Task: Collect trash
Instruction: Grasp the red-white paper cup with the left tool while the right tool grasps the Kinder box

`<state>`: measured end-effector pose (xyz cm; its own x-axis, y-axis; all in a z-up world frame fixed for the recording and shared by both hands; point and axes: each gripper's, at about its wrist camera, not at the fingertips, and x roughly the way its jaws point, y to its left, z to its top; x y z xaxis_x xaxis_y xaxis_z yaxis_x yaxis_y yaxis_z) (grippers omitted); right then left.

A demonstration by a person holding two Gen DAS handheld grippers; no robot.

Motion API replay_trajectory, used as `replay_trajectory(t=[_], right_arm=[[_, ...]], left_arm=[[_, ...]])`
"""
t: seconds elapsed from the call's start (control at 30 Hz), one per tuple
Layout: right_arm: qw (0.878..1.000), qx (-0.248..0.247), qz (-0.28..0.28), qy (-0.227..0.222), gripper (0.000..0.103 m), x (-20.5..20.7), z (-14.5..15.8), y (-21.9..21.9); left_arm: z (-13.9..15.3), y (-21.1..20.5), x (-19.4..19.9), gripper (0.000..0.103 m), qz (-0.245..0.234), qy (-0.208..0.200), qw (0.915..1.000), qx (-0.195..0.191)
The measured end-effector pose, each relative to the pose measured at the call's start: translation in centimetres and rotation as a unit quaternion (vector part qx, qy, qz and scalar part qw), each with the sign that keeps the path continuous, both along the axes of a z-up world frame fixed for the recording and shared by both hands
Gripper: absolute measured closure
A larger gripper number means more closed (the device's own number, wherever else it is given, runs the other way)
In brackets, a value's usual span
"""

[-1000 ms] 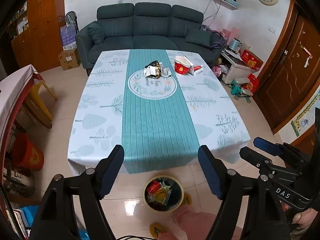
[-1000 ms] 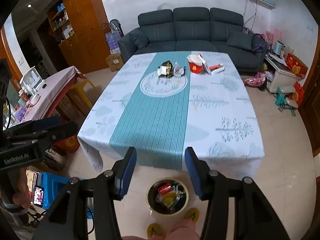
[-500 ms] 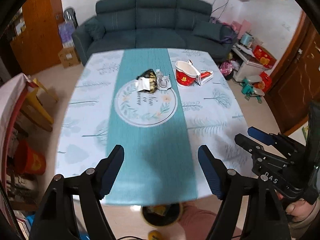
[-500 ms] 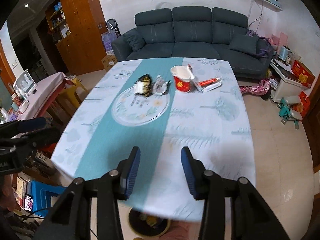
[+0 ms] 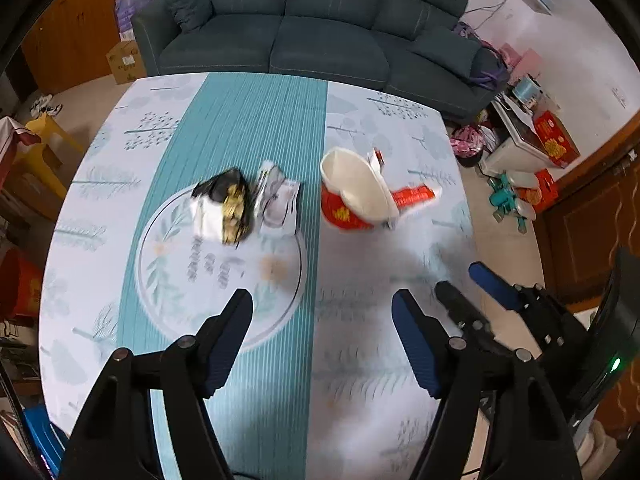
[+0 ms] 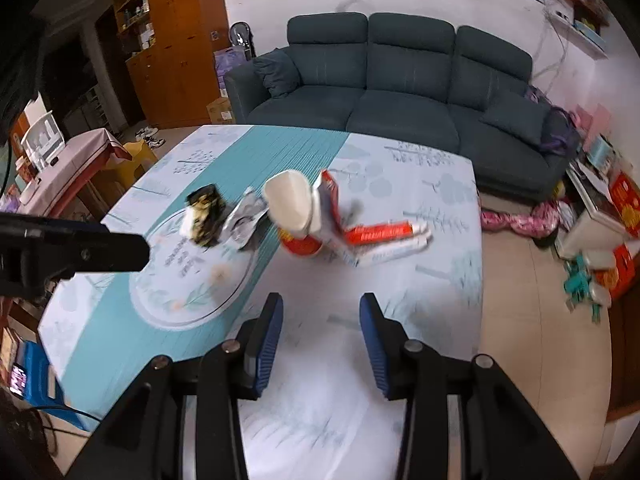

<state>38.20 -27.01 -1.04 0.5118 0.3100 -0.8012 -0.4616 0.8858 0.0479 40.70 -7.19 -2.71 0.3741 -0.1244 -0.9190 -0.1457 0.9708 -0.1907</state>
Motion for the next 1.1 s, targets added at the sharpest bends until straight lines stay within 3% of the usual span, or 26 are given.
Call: replay_trajectory(t=[0.3, 0.37, 0.5, 0.53, 0.57, 0.63, 1.1], right_arm=[[0.998, -0.038, 0.053, -0.024, 0.064, 4.6, -4.8, 2.2], [0.996, -0.054, 0.062, -0.041, 0.064, 5.0, -5.5, 2.9], [0.992, -0.076, 0.076, -0.064, 0.064, 5.8, -6.5, 3.8], [0.992, -0.078, 0.078, -0.067, 0.065, 6.0, -6.7, 3.9], [0.991, -0.08, 0.082, -0.069, 0.075, 6.2, -7.0, 4.0], [0.991, -0.081, 0.09, -0.06, 0.087, 6.8, -7.5, 4.1], [0.995, -0.022, 0.083, -0.044, 0.09, 8.6, -7.3, 2.4]], left_arm=[[-3.4, 0.8, 6.3, 0.038, 0.047, 0.023, 0.9982, -0.031], [-4.0, 0.7, 7.0, 0.05, 0.047, 0.03, 0.9977, -0.038], [-5.4, 0.5, 8.4, 0.053, 0.054, 0.044, 0.9962, -0.052], [-5.7, 0.4, 8.7, 0.053, 0.057, 0.047, 0.9957, -0.057], [-6.0, 0.5, 8.9, 0.053, 0.058, 0.048, 0.9954, -0.059], [-6.5, 0.5, 9.4, 0.053, 0.061, 0.052, 0.995, -0.059], [-9.8, -0.5, 12.4, 0.066, 0.086, 0.1, 0.9891, -0.066]])
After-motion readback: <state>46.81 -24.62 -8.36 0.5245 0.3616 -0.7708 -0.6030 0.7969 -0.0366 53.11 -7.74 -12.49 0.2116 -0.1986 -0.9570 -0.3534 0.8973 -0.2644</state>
